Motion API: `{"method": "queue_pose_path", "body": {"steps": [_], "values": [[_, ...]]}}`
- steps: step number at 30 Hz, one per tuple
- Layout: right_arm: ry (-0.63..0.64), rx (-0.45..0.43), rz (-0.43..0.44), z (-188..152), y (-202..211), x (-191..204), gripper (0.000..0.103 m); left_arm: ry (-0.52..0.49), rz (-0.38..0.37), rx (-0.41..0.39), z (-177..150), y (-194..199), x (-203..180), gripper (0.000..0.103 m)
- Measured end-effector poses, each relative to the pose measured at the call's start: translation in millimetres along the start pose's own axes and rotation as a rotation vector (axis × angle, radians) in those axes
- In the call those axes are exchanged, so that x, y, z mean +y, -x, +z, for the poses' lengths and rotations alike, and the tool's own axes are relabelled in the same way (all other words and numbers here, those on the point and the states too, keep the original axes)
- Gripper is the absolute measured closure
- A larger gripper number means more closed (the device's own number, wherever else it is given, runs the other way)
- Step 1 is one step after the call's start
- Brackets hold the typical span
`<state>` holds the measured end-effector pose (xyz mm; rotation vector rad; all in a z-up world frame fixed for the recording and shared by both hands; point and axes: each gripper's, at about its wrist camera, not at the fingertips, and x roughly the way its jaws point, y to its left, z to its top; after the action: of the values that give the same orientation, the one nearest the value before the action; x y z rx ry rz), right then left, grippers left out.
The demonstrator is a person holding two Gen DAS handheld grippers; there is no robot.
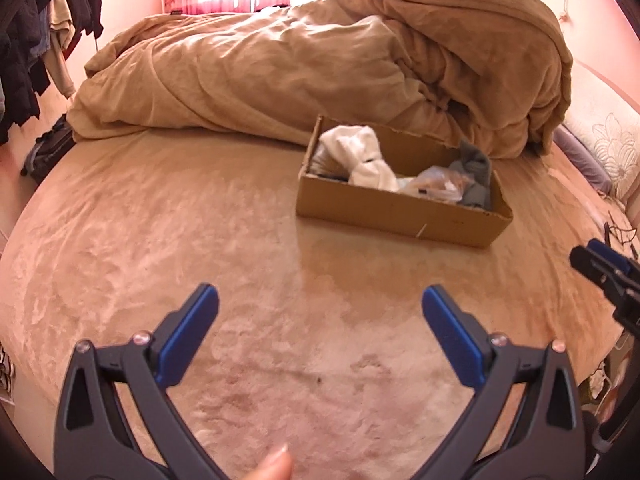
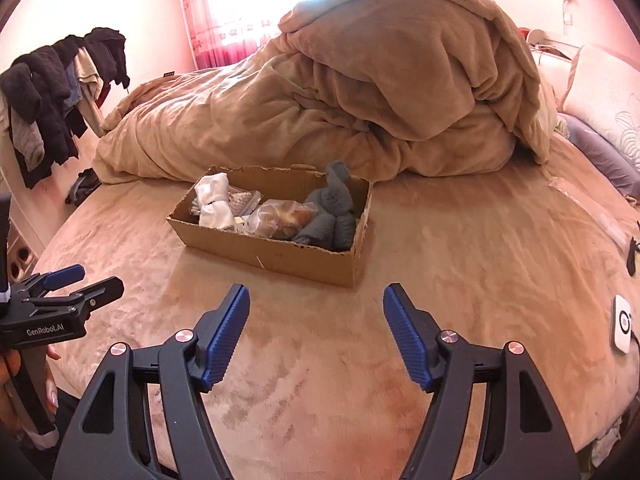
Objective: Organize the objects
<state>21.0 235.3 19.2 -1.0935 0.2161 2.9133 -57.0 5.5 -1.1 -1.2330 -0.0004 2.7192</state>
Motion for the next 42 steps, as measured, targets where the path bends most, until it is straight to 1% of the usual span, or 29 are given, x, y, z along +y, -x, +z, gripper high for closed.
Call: {"method": "queue_pose_path", "body": {"steps": [4, 7, 9, 11, 17, 21, 26, 34, 38, 42], "values": [[-0.016, -0.021, -0.033, -9, 3, -2, 0.030, -0.013, 0.000, -0.006, -8, 1, -1, 0.000], [-0.006, -0.026, -0.055, -18, 3, 1, 0.030, -0.026, 0.003, -0.017, -16, 2, -6, 0.000], [0.001, -0.021, -0.052, -23, 0, 4, 0.030, -0.041, 0.015, -0.022, -22, 3, -10, 0.000], [0.016, 0.004, -0.044, -29, -6, 12, 0.030, -0.044, 0.025, -0.032, -27, 4, -14, 0.000], [0.013, 0.021, -0.018, -36, -13, 32, 0.030, -0.041, 0.005, -0.056, -35, 6, -25, 0.000], [0.036, 0.031, -0.008, -40, -17, 45, 0.030, -0.042, -0.008, -0.034, -38, -1, -26, 0.000], [0.034, 0.035, 0.010, -43, -16, 46, 0.030, -0.012, -0.020, -0.012, -39, -7, -17, 0.000], [0.040, 0.043, 0.010, -46, -18, 48, 0.030, -0.014, -0.011, -0.010, -41, -6, -20, 0.000], [0.038, 0.043, 0.011, -46, -18, 48, 0.030, -0.006, -0.023, -0.001, -42, -7, -19, 0.000], [0.039, 0.043, 0.011, -46, -18, 48, 0.030, 0.006, 0.018, 0.003, -42, -7, -17, 0.000]]}}
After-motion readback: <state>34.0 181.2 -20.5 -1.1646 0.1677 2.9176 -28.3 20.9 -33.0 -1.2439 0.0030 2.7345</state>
